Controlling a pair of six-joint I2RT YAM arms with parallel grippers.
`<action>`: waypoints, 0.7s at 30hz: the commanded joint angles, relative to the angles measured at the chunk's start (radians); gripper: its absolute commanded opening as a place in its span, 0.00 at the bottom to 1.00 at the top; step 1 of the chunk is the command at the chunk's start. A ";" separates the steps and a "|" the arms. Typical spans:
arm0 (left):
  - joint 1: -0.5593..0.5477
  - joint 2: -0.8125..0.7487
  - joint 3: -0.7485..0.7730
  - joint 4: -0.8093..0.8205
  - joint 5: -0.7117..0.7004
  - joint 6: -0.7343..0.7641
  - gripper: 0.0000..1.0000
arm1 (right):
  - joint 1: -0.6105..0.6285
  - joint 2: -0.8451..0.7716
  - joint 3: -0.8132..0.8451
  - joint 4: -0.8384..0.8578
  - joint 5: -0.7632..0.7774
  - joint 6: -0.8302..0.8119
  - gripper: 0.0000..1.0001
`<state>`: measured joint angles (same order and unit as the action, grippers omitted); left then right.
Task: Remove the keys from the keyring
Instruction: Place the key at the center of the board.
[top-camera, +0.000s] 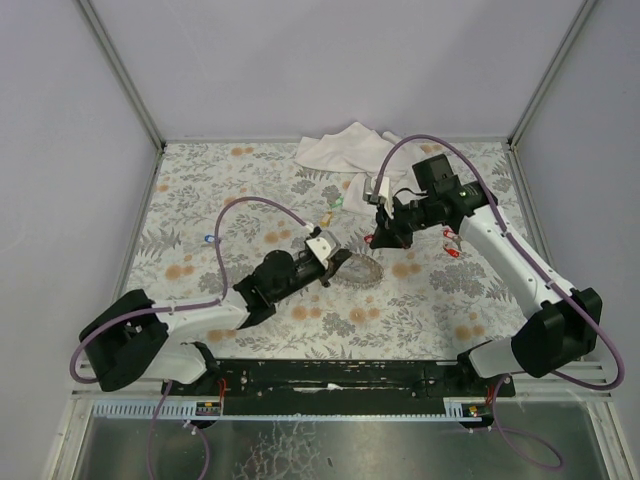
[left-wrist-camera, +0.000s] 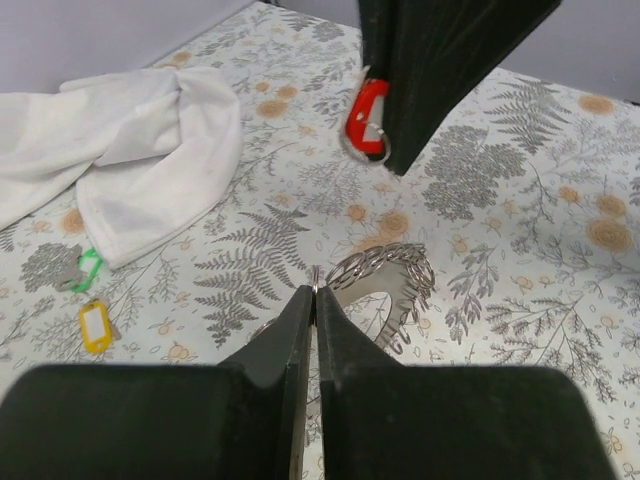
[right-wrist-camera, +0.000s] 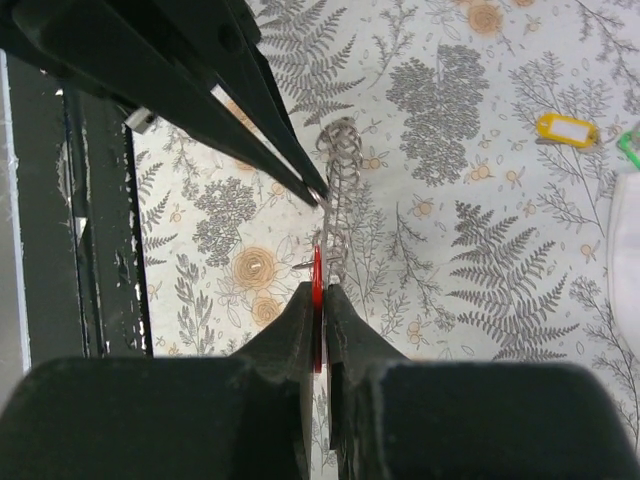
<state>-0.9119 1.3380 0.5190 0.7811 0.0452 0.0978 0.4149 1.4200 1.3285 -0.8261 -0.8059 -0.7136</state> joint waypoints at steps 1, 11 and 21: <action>0.031 -0.073 -0.010 0.007 -0.070 -0.073 0.00 | -0.041 -0.008 0.027 0.066 -0.034 0.063 0.00; 0.154 -0.220 0.078 -0.342 -0.115 -0.218 0.00 | -0.080 0.033 -0.063 0.257 -0.033 0.222 0.00; 0.298 -0.409 0.129 -0.598 -0.173 -0.394 0.00 | -0.078 0.188 -0.140 0.518 -0.150 0.524 0.00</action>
<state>-0.6464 0.9920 0.5762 0.2638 -0.0761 -0.2043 0.3382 1.5421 1.2049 -0.4805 -0.8558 -0.3790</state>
